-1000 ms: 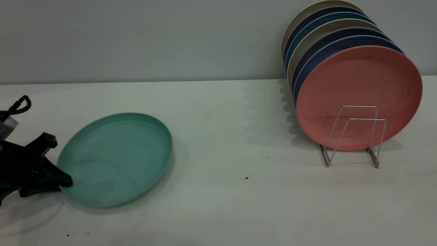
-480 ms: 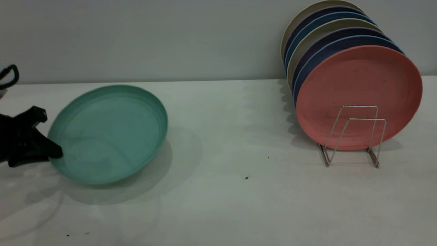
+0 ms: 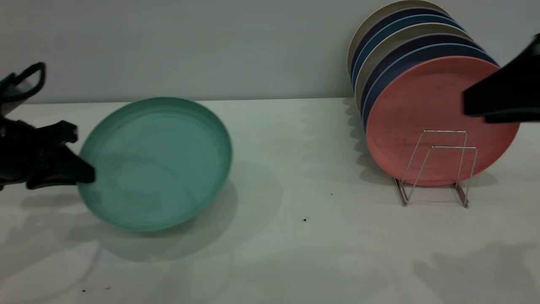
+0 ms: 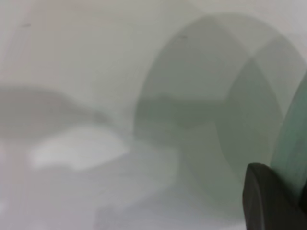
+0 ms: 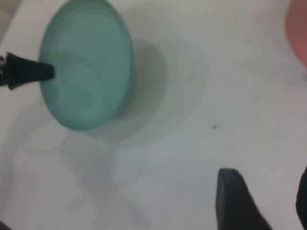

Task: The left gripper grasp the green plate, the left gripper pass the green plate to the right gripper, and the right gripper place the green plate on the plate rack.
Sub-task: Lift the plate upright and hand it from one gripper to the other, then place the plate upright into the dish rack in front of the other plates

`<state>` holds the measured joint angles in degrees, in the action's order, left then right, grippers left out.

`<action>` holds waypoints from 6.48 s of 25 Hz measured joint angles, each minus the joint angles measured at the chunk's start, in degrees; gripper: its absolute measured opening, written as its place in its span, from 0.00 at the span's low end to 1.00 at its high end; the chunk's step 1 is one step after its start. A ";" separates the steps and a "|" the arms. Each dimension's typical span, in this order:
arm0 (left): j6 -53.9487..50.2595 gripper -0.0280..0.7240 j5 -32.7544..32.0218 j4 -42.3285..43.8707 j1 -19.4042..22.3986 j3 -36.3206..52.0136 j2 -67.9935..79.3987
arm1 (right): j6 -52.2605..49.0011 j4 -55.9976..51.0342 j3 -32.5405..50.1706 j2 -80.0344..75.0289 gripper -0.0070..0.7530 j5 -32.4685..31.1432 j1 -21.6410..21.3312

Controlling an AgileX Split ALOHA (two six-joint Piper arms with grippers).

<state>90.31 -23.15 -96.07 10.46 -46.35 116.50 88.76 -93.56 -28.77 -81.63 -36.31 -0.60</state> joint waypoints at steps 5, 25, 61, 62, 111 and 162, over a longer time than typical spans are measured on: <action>0.89 0.06 -0.56 0.15 -2.77 0.05 -1.82 | 9.29 -7.10 -1.60 -12.18 0.45 -9.94 0.00; -2.22 0.06 -8.83 0.33 -11.20 -2.21 -2.08 | 10.17 -7.88 -13.06 -25.05 0.45 -13.56 5.77; -2.02 0.06 -7.92 -4.26 -20.54 -2.49 -2.08 | 8.61 -7.88 -13.13 -25.56 0.45 -13.39 5.77; -1.96 0.06 -7.43 -4.26 -21.24 -2.49 -2.08 | 8.48 -7.88 -13.13 -25.56 0.45 -13.39 5.77; -45.21 0.80 -18.01 53.33 -7.14 -10.08 -7.59 | 7.05 15.69 -22.89 -24.32 0.10 -7.00 2.46; -64.71 0.79 -16.72 74.92 -7.14 -16.41 -7.59 | -14.91 92.59 -62.48 -19.20 0.10 -17.95 15.94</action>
<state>25.61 -39.87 -21.15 3.31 -62.76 108.91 73.86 -0.97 -91.25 -100.83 -54.26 15.34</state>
